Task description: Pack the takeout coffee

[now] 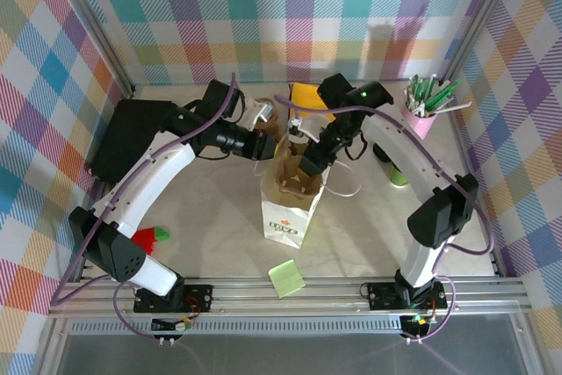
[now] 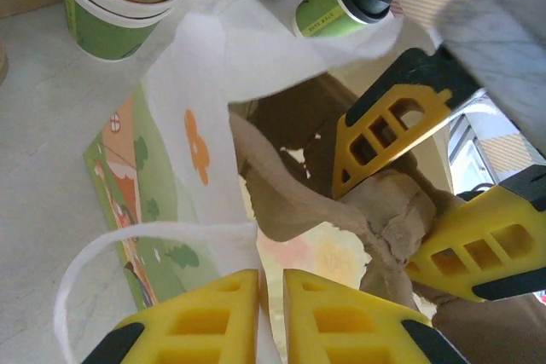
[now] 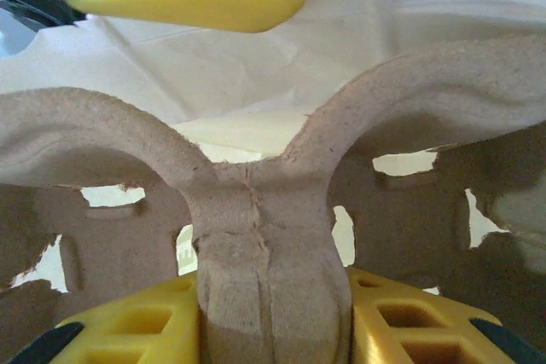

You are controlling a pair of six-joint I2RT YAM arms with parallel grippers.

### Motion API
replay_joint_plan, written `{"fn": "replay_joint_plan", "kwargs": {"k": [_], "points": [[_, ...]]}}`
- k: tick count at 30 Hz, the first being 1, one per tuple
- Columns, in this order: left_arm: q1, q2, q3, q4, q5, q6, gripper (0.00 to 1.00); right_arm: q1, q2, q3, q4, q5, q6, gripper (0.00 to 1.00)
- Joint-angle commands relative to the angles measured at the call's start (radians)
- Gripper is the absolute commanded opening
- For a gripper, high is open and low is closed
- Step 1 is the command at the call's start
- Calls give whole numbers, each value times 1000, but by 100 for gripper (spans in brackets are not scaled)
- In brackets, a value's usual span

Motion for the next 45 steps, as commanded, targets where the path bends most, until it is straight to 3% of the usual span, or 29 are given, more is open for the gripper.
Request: {"fn": "replay_joint_plan", "kwargs": {"k": [1, 25, 45], "points": [[10, -7, -5, -1, 31, 20, 15, 31, -81, -32, 115, 97, -50, 39], [10, 7, -11, 15, 51, 15, 14, 88, -60, -126, 182, 322, -125, 39], [10, 22, -21, 39, 24, -53, 18, 145, -64, -179, 274, 381, -124, 42]]}}
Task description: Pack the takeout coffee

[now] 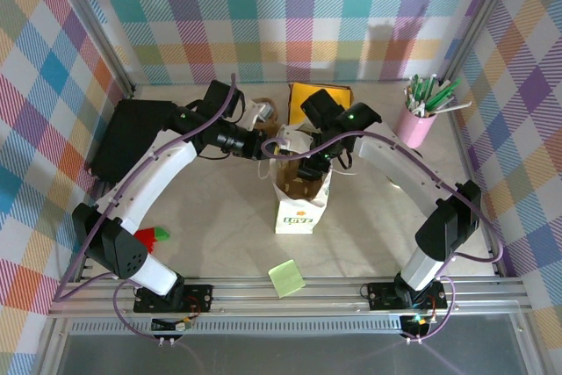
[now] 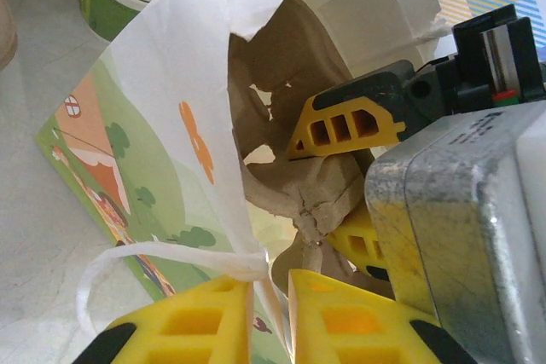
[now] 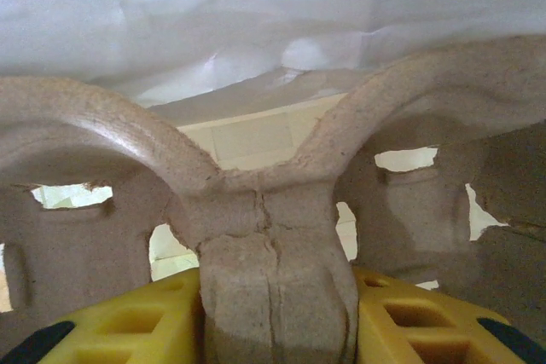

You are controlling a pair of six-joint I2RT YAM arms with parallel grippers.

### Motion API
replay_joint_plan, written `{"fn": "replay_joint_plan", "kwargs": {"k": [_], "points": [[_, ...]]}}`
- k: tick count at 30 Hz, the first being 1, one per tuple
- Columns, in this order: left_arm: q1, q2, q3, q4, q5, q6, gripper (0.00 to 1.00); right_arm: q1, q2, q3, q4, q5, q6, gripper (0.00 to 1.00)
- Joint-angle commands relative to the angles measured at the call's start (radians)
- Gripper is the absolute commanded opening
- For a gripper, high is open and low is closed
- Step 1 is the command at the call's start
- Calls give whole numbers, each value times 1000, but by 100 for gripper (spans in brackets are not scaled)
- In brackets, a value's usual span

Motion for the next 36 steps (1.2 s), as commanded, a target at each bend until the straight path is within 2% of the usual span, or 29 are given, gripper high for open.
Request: {"fn": "replay_joint_plan", "kwargs": {"k": [1, 4, 12, 19, 23, 30, 33, 36], "points": [[2, 3, -9, 40, 27, -14, 17, 29, 3, 7, 28, 15, -26, 42], [2, 5, -13, 45, 46, -12, 15, 28, 7, 25, 28, 43, -8, 42], [2, -7, -28, 41, 43, 3, 14, 28, -48, 82, -3, -80, 2, 43], [2, -4, -22, 42, 47, 5, 16, 28, -38, 35, 29, -47, 9, 42], [2, -16, 3, 19, 38, 10, 25, 28, -6, 26, 23, -13, 19, 42], [1, -104, 27, -34, -41, 4, 50, 28, 7, 33, 16, -25, 41, 42], [-1, -175, -35, -16, -48, -38, 56, 28, 5, 37, 12, -28, 52, 42], [-19, -251, -114, 37, -42, -95, 56, 28, 2, 38, 10, -37, 60, 42]]}}
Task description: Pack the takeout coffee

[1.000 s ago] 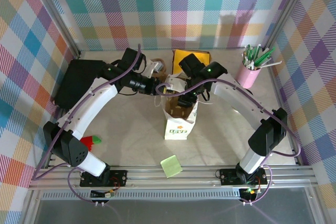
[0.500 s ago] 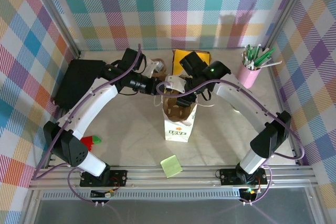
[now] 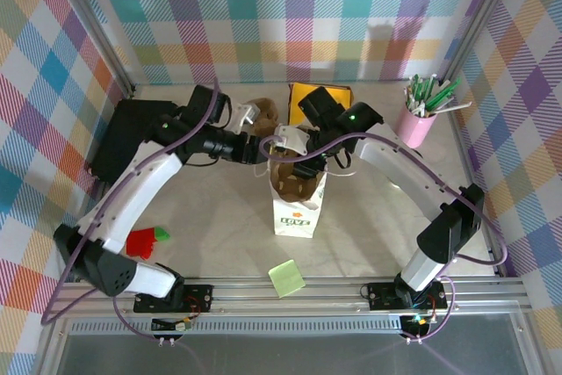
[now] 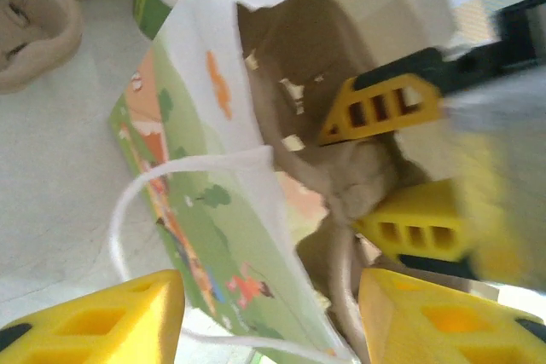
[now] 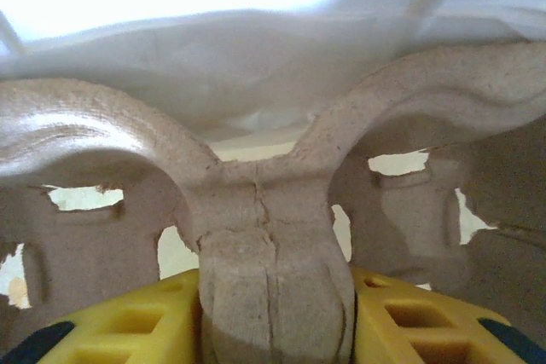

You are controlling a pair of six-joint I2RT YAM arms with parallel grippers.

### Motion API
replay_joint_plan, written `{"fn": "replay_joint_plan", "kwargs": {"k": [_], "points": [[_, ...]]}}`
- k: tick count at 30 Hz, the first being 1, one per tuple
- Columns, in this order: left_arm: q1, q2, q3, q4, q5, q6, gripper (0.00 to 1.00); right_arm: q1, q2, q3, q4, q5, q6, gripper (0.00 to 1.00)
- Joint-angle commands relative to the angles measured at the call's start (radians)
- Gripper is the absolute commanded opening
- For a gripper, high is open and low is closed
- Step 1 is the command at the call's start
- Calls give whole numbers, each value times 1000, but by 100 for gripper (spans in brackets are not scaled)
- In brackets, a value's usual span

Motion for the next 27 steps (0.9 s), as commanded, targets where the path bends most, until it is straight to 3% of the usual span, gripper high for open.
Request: {"fn": "replay_joint_plan", "kwargs": {"k": [1, 7, 12, 20, 27], "points": [[-34, -117, -68, 68, 37, -73, 57, 7, 14, 2, -6, -18, 26, 42], [-111, -261, -241, 203, -12, -228, 59, 7, 35, 22, -34, -21, 43, 42], [-236, -323, -318, 259, -192, -321, 61, 6, 46, 35, -43, -16, 60, 42], [-390, -259, -257, 216, -502, -411, 69, 6, 49, 43, -54, -18, 77, 42], [-424, -198, -242, 135, -541, -402, 65, 6, 51, 49, -52, -4, 77, 42]]}}
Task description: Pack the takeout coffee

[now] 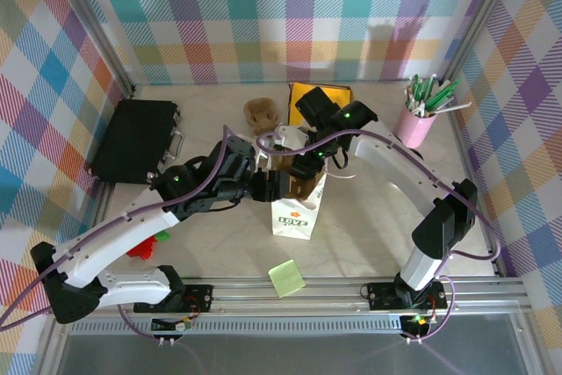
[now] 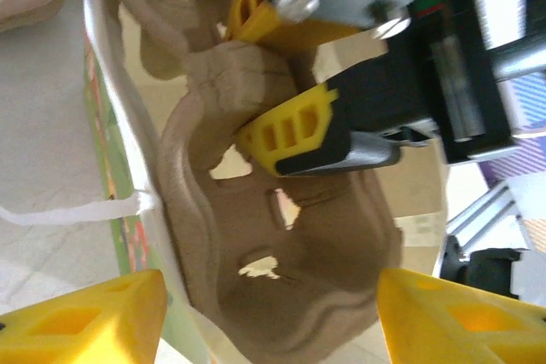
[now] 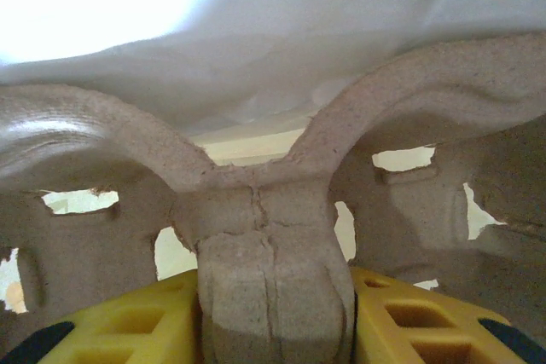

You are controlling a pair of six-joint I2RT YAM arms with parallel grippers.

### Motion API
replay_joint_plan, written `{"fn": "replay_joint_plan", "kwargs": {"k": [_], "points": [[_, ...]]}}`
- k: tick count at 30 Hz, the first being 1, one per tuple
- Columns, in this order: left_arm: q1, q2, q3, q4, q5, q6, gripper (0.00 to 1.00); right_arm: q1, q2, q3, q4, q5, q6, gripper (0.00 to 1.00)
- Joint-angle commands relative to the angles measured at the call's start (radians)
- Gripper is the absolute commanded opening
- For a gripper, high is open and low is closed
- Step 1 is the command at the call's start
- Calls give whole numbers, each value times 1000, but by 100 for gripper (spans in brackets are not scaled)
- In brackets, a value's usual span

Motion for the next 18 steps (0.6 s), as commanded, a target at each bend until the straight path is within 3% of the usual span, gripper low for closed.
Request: {"fn": "replay_joint_plan", "kwargs": {"k": [1, 10, 18], "points": [[-12, 2, 17, -83, -59, -10, 64, 4, 17, 33, -27, -2, 8, 42], [-21, 18, 13, -146, 77, 49, 59, -7, 37, 60, -38, 11, 10, 42], [-22, 6, 49, -215, 232, 179, 57, -19, 54, 72, -41, 16, 11, 42]]}}
